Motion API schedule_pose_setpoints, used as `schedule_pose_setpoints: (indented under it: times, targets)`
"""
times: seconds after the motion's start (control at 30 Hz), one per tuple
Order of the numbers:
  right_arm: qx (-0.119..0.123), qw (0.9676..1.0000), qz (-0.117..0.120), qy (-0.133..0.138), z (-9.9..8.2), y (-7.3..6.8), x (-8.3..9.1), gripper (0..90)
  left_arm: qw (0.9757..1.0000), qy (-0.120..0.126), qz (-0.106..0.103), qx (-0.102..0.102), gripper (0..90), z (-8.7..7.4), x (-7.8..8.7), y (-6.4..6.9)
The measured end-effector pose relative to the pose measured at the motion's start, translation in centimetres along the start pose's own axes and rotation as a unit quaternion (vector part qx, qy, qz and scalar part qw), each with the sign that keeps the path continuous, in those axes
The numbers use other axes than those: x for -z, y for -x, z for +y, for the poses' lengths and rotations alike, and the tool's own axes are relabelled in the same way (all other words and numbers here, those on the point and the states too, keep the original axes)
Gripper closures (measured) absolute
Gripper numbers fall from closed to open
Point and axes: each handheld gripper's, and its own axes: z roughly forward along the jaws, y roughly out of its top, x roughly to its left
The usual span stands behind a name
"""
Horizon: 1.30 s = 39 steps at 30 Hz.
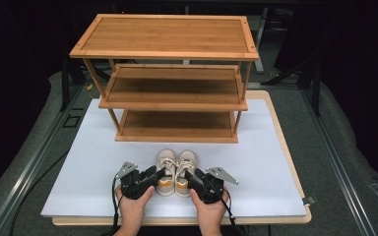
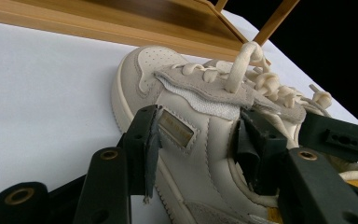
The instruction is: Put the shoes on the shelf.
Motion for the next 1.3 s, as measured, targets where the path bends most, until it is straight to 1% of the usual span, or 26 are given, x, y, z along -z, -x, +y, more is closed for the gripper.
schedule_pose_setpoints:
  times: [0.03,0.07,0.1,0.13,0.17,0.2,0.23,0.27,0.3,0.43,0.5,0.57,0.63,0.67,0.73,0.77,0.8,0.87,0.93,0.97,1.1,1.17,1.23,1.3]
  targets:
    - [0.0,1.0,0.0,0.0,0.0,0.0,0.0,53.6,1.0,0.0,0.0,0.0,52.7,0.0,0.0,0.0]
    - [0.0,1.0,-0.006,0.005,-0.05,-0.07,-0.06,53.7,1.0,-0.001,0.0,-0.001,52.7,0.01,0.01,0.01]
    - [0.002,1.0,-0.001,0.007,-0.11,-0.03,-0.06,53.8,1.0,-0.003,0.001,-0.002,52.8,0.04,0.02,0.01]
    - [0.004,1.0,-0.001,0.003,-0.08,-0.01,-0.02,53.8,1.0,-0.004,0.0,-0.003,52.8,0.09,0.01,-0.01]
    - [0.006,0.9999,0.001,0.009,-0.04,0.02,-0.15,53.7,1.0,-0.005,0.0,-0.003,52.9,0.1,0.01,-0.02]
    - [0.007,1.0,0.002,-0.002,0.12,0.05,-0.08,53.6,1.0,-0.005,0.001,-0.004,52.9,0.1,0.01,0.02]
    - [0.007,1.0,0.002,0.0,0.12,0.04,-0.11,53.6,1.0,-0.005,0.001,-0.004,53.0,0.1,0.01,0.02]
    - [0.012,0.9999,-0.001,-0.006,0.15,-0.02,-0.05,53.8,1.0,-0.006,0.002,-0.005,53.1,0.12,0.0,0.06]
    - [0.013,0.9999,-0.003,0.001,0.12,-0.08,-0.18,53.9,1.0,-0.005,0.003,-0.005,53.2,0.11,-0.01,0.08]
    - [0.013,0.9999,-0.003,-0.007,0.23,-0.1,-0.12,54.5,1.0,-0.004,0.004,-0.003,53.7,0.08,-0.02,0.14]
    - [0.011,0.9999,-0.003,-0.005,0.29,-0.09,-0.21,55.2,1.0,-0.002,0.005,-0.002,53.9,0.05,-0.02,0.15]
    - [0.012,0.9999,-0.002,-0.01,0.33,-0.08,-0.15,55.4,1.0,-0.002,0.006,-0.002,54.1,0.04,-0.02,0.15]
    - [0.008,0.9998,-0.003,-0.015,0.4,-0.1,-0.1,55.8,1.0,-0.003,0.005,-0.001,54.2,0.07,-0.03,0.16]
    - [0.01,0.9999,-0.006,-0.011,0.42,-0.14,-0.18,56.1,1.0,-0.005,0.007,-0.001,54.6,0.13,-0.03,0.23]
    - [0.009,0.9999,-0.002,-0.009,0.45,-0.12,-0.23,56.3,0.9999,-0.008,0.007,-0.002,54.8,0.19,-0.03,0.26]
    - [0.011,0.9998,-0.002,-0.018,0.53,-0.11,-0.11,56.4,0.9999,-0.008,0.007,-0.002,54.9,0.2,-0.04,0.29]
    - [0.011,0.9998,-0.003,-0.018,0.56,-0.12,-0.12,56.4,0.9999,-0.008,0.008,-0.002,55.0,0.21,-0.04,0.31]
    - [0.009,0.9999,-0.004,-0.01,0.57,-0.16,-0.25,56.5,0.9999,-0.009,0.007,-0.001,55.1,0.24,-0.04,0.3]
    - [0.008,0.9998,-0.006,-0.014,0.63,-0.12,-0.19,56.6,0.9999,-0.009,0.007,0.0,55.2,0.26,-0.04,0.3]
    - [0.005,0.9999,-0.003,-0.012,0.64,-0.1,-0.23,56.6,0.9999,-0.01,0.007,0.001,55.2,0.28,-0.05,0.3]
    - [0.001,1.0,-0.002,-0.009,0.67,-0.14,-0.28,56.6,0.9999,-0.012,0.007,0.002,55.2,0.41,-0.03,0.34]
    - [-0.001,0.9998,-0.001,-0.02,0.75,-0.12,-0.12,56.6,0.9999,-0.013,0.008,0.001,55.2,0.49,-0.03,0.35]
    - [-0.002,0.9998,0.0,-0.02,0.77,-0.13,-0.12,56.6,0.9999,-0.014,0.008,0.001,55.3,0.51,-0.01,0.35]
    - [-0.003,0.9999,-0.002,-0.011,0.79,-0.2,-0.22,56.6,0.9999,-0.014,0.007,0.002,55.3,0.59,0.04,0.34]
